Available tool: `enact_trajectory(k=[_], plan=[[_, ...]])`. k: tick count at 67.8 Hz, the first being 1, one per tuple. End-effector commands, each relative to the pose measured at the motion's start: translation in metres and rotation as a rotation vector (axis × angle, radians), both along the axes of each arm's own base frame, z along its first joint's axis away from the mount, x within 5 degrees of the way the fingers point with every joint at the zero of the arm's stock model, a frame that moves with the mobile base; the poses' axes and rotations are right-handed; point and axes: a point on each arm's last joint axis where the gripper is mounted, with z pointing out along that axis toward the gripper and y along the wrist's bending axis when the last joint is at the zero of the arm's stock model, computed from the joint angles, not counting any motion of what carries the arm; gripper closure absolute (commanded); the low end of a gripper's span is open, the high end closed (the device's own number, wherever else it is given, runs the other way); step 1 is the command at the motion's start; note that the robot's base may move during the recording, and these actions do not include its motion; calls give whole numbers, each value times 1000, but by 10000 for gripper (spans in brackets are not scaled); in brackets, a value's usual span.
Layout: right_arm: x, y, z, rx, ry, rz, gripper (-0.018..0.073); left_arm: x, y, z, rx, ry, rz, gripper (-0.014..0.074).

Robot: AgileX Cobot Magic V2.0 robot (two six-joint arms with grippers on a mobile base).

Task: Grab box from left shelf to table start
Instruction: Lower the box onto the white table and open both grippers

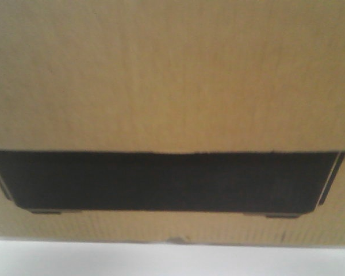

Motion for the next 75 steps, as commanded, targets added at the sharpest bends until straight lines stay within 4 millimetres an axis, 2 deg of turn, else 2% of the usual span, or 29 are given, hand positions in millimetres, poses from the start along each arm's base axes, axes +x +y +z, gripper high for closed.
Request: enact_trajectory(k=[1, 12, 23, 29, 38, 43, 47, 49, 55, 60, 64, 75], plan=[[16, 6, 14, 84, -98, -6, 501, 21, -2, 16, -125, -140, 42, 696], [39, 6, -7, 74, -10, -3, 501, 42, 4, -2, -119, -70, 76, 696], [44, 6, -12, 71, 14, -2, 473, 51, 3, -11, -107, -35, 53, 695], [44, 6, -12, 70, 11, -2, 371, 53, 2, -14, -104, -23, 32, 694], [43, 5, -10, 55, 4, -2, 140, 53, 0, -15, -111, -19, 12, 687], [42, 5, -11, 43, 9, -1, 25, 53, -1, -14, -121, -19, 4, 622], [42, 5, -11, 43, 14, 1, -19, 53, -2, -13, -123, -21, -1, 508], [42, 5, -11, 43, 14, 1, -22, 53, -2, -12, -126, -22, -1, 459], [40, 5, -9, 43, 5, 1, -22, 53, -3, -11, -139, -23, -1, 218], [38, 4, -6, 40, -9, 0, -22, 53, -3, -10, -140, -27, -2, 90], [37, 4, -4, 30, -24, -2, -22, 53, -3, -7, -147, -32, -2, 54], [30, 2, 13, 5, -77, -1, -22, 53, -3, 10, -156, -56, -9, 59]])
